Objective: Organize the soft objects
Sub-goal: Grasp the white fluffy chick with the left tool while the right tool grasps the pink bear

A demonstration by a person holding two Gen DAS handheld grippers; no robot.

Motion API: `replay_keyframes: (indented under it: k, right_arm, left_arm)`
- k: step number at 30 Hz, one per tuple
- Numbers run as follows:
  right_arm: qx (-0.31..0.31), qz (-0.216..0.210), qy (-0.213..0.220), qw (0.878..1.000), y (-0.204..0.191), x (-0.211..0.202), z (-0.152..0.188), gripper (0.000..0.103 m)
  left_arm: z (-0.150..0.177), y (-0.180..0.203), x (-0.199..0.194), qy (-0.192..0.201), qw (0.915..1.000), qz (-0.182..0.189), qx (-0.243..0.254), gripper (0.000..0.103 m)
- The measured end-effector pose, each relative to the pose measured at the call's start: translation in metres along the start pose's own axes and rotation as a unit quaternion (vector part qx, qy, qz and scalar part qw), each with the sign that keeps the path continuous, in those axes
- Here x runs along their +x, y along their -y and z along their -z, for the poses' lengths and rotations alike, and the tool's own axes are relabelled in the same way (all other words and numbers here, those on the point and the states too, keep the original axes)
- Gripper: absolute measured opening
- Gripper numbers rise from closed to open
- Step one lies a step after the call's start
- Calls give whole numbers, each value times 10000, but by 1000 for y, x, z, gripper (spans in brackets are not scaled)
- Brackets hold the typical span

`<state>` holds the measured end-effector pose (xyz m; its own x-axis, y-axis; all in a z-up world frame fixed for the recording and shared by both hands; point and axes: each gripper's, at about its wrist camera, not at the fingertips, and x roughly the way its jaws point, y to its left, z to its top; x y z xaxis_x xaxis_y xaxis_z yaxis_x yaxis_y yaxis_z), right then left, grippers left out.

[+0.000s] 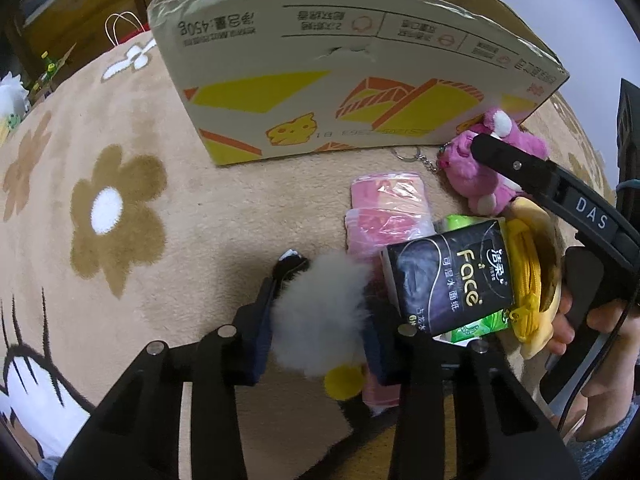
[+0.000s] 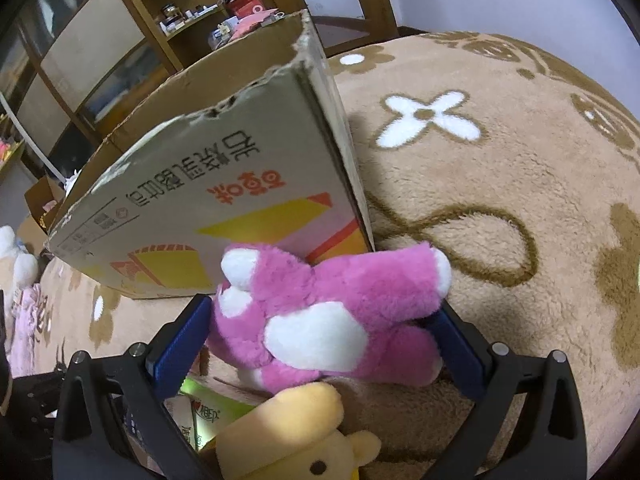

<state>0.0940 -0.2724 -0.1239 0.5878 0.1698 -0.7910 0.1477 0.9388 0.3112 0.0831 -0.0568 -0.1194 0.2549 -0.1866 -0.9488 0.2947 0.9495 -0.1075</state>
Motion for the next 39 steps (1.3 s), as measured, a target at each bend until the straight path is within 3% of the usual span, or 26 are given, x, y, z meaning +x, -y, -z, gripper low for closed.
replay_keyframes:
  k: [7, 12, 26, 37, 38, 39]
  right_arm:
    - [35, -115, 113, 9999, 2, -7, 2, 100]
    - [84, -150, 265, 9995, 5, -14, 1, 93]
    - [422, -329, 284, 9982, 14, -2, -9, 95]
    - [149, -268, 464, 9985, 4, -12, -7, 78]
    - [159, -279, 485, 9983, 5, -14, -6, 71]
    - [176, -306, 530, 9980, 5, -17, -6, 70]
  left_arm:
    - [-10, 15, -5, 74, 9998, -155, 26, 36]
    - [-9, 4, -12, 172, 9996, -201, -133, 36]
    - [-8, -13, -22, 307, 9987, -268, -295, 35]
    - [-5, -21, -21, 316, 9983, -364, -342, 35]
    - [-6, -23, -20, 317, 9980, -382, -381, 35]
    - [-7, -24, -21, 341, 9979, -385, -399, 35]
